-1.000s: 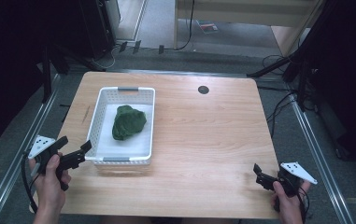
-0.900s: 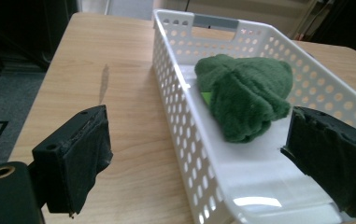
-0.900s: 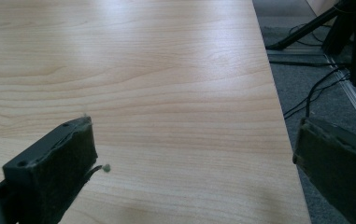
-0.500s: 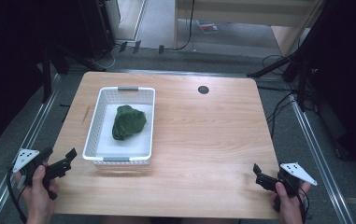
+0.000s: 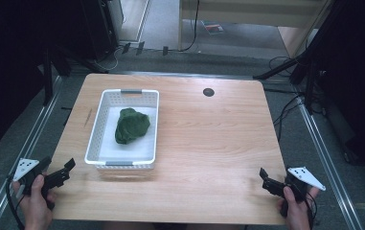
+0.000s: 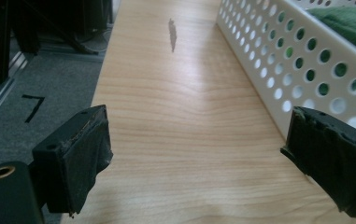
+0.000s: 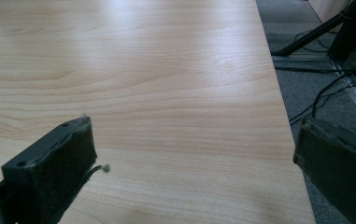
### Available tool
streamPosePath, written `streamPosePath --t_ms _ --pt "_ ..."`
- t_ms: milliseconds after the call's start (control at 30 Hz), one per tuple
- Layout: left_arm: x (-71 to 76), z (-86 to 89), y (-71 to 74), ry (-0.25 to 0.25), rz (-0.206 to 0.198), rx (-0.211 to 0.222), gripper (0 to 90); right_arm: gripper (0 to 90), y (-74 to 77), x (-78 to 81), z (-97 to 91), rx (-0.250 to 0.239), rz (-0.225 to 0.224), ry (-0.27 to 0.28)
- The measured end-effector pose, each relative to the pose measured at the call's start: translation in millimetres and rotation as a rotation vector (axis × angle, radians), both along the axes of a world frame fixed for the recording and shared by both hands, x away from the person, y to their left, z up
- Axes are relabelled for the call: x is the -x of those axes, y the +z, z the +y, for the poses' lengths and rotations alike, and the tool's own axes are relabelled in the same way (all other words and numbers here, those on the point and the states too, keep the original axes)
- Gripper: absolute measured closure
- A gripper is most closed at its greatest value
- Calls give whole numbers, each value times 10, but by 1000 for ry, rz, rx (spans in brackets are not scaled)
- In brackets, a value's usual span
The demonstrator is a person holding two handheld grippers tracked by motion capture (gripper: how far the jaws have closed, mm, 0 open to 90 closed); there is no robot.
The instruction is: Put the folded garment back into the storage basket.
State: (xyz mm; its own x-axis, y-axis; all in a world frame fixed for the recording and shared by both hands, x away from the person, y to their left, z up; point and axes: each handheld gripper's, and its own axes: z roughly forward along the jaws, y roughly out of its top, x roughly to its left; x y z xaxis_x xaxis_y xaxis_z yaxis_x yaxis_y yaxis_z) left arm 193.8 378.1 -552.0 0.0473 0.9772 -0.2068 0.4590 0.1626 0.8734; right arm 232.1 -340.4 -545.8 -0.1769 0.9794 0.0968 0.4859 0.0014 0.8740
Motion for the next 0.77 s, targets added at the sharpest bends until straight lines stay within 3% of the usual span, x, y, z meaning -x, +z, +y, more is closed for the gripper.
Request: streamPosePath --t_ms 267,500,567,700,767 --pt "1 10 -8 2 4 3 77 0 1 2 -6 -3 -7 5" --pt "-12 -79 -1 -35 20 -76 77 0 1 3 -11 -7 -3 -6" --pt "-14 -86 -2 -36 21 -81 77 0 0 1 -14 -10 -2 -8" --pt "-11 -60 -3 -34 18 -54 77 0 -2 -4 -18 -12 -3 -12" --pt "-11 -21 -9 -29 16 -16 77 0 -2 -7 -23 -13 -1 -16"
